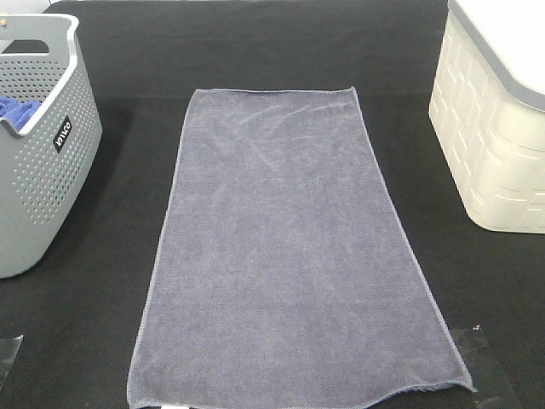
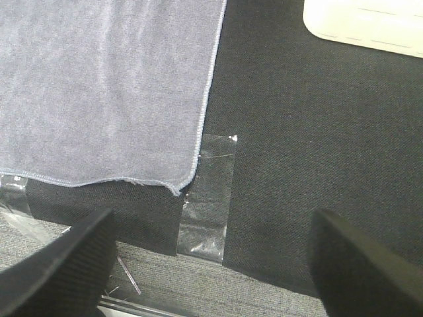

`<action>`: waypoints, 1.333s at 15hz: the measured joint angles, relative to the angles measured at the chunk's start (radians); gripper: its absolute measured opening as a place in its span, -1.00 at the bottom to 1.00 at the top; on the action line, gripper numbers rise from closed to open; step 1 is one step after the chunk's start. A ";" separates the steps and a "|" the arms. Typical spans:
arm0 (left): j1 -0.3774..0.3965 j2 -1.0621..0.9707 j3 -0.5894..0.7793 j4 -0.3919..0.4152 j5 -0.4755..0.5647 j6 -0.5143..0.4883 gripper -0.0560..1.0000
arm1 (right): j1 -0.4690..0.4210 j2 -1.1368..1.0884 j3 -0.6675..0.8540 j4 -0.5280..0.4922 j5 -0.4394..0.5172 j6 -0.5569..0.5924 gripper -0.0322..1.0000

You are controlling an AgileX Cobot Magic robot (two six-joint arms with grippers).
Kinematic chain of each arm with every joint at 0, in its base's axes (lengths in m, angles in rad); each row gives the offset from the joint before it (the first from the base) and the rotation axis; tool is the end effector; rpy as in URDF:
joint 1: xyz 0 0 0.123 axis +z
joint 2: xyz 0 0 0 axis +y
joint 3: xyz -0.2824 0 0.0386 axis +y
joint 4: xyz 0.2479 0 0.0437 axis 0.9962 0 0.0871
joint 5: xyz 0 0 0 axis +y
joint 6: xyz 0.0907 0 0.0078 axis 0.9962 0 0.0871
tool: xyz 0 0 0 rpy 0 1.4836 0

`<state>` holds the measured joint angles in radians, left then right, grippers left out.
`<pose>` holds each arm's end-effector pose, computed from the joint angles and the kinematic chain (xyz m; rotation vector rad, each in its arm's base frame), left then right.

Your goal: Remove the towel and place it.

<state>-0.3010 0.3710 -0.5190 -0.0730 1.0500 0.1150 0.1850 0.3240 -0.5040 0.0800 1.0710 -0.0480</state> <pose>0.0478 -0.0209 0.2750 0.4804 2.3412 -0.1807 0.0417 0.0143 0.2715 -0.2645 2.3624 0.1673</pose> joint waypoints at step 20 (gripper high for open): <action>0.281 -0.258 0.000 0.003 0.000 0.000 0.35 | -0.221 -0.251 0.000 0.002 0.000 0.000 0.52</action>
<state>-0.0200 0.1130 -0.5190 -0.0700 1.0500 0.1150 -0.0360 0.0730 -0.5040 0.0820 1.0710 -0.0480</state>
